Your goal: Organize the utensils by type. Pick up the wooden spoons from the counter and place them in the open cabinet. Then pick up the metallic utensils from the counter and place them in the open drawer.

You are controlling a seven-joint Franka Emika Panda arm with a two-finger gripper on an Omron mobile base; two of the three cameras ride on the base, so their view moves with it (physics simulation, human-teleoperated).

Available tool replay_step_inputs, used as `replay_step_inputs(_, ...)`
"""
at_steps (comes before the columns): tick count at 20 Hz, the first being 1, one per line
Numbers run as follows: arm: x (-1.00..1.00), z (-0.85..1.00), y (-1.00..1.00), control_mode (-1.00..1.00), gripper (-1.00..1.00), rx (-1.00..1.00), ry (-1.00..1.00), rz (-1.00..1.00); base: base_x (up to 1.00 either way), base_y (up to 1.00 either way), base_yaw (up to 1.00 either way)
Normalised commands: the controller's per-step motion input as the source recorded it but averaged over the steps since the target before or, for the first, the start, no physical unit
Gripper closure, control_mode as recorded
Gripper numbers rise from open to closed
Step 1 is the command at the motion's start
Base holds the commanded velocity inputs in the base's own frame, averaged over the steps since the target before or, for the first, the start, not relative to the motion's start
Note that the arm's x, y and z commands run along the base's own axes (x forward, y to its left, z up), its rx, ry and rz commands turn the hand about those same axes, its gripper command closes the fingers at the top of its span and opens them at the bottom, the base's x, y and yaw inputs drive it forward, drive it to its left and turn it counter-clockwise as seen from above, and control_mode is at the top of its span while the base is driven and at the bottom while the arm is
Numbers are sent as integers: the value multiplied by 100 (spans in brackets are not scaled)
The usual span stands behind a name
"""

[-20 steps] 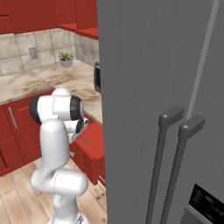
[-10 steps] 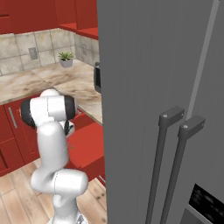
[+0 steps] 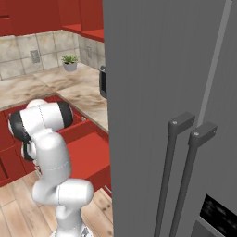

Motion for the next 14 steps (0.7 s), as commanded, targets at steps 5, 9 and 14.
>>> replay_step_inputs(5, -84, -15, 42, -100, 100, 0, 0, -14, 0, 0, 0)
replay_step_inputs(9, -83, -9, 38, -100, 100, 0, 0, -13, 0, 0, 0)
replay_step_inputs(14, -56, -1, 21, -100, 100, 0, 1, -13, 0, 0, 0)
